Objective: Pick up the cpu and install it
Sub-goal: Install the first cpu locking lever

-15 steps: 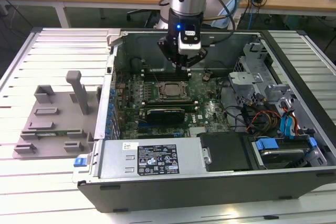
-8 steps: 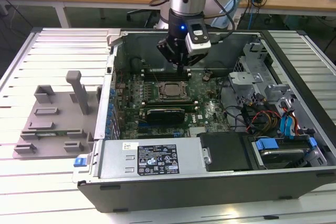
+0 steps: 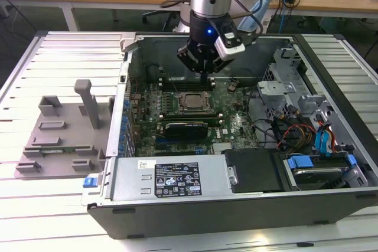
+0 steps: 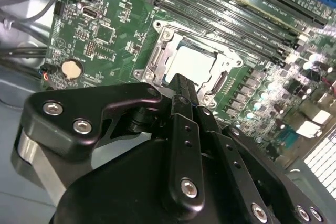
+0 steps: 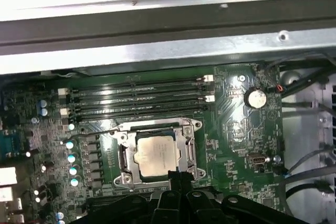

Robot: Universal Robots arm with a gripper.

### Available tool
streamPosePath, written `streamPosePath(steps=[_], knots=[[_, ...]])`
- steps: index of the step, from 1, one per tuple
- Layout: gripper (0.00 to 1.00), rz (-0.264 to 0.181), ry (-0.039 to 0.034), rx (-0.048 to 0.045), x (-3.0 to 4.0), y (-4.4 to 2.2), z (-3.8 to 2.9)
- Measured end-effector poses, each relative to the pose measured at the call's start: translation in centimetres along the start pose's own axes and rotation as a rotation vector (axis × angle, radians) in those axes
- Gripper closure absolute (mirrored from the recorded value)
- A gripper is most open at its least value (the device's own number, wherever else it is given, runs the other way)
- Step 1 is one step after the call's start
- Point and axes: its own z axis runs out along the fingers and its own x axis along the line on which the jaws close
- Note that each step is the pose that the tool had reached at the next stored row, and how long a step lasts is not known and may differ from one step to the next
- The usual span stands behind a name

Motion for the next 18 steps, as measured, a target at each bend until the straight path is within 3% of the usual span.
streamPosePath(steps=[16,18], knots=[[0.89,-0.202,-0.0118,-0.0067,0.00,0.00,0.00],[0.89,-0.203,-0.0073,-0.0096,0.00,0.00,0.03]])
